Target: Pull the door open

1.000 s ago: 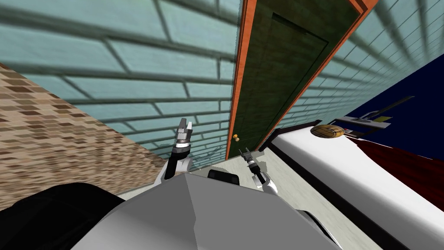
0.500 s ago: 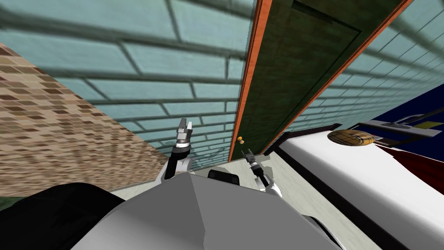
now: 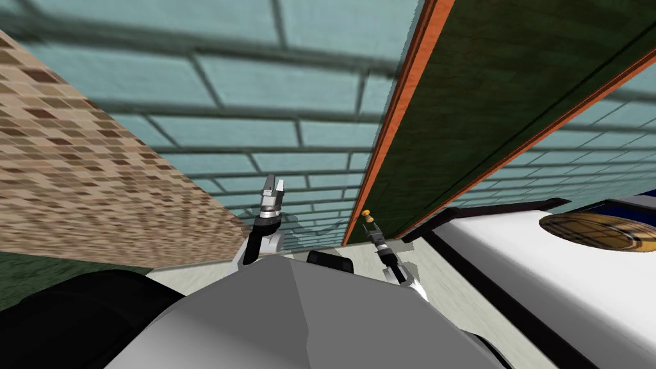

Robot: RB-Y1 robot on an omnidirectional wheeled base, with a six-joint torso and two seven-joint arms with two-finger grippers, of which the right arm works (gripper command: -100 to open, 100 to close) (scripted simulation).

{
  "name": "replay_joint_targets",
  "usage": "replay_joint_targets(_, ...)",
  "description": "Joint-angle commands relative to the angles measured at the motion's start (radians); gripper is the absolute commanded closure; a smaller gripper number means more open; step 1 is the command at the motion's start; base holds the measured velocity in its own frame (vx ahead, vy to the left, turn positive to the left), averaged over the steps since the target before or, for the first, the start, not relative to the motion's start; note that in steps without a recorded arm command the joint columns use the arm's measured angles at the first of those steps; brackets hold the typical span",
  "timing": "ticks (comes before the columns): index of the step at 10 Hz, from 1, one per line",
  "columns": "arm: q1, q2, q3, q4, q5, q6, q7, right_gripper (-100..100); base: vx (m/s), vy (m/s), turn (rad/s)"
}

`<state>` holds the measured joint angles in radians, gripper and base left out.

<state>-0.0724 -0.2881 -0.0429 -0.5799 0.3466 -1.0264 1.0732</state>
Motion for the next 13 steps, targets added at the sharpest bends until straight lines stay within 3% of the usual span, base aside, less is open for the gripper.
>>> replay_joint_targets(1, 0.017, -0.018, -0.034, 0.013, -0.012, -0.019, -0.004, -100, 0.199, 0.047, 0.265)
replay_joint_targets(3, 0.035, -0.032, -0.062, 0.014, -0.021, -0.03, -0.008, -100, 0.136, 0.007, 0.121)
replay_joint_targets(5, 0.049, -0.021, -0.053, 0.04, -0.016, -0.042, -0.003, -100, 0.034, -0.007, 0.022)
replay_joint_targets(6, 0.049, -0.021, -0.053, 0.04, -0.016, -0.042, -0.003, 100, -0.028, 0.008, -0.025)
replay_joint_targets(11, 0.049, -0.021, -0.053, 0.04, -0.016, -0.042, -0.003, 100, -0.003, -0.002, 0.001)
replay_joint_targets(12, 0.056, -0.032, -0.051, 0.036, -0.014, -0.054, -0.009, -100, -0.122, 0.008, -0.025)
replay_joint_targets(13, 0.057, -0.035, -0.051, 0.034, -0.014, -0.056, -0.011, -100, -0.174, 0.006, -0.031)
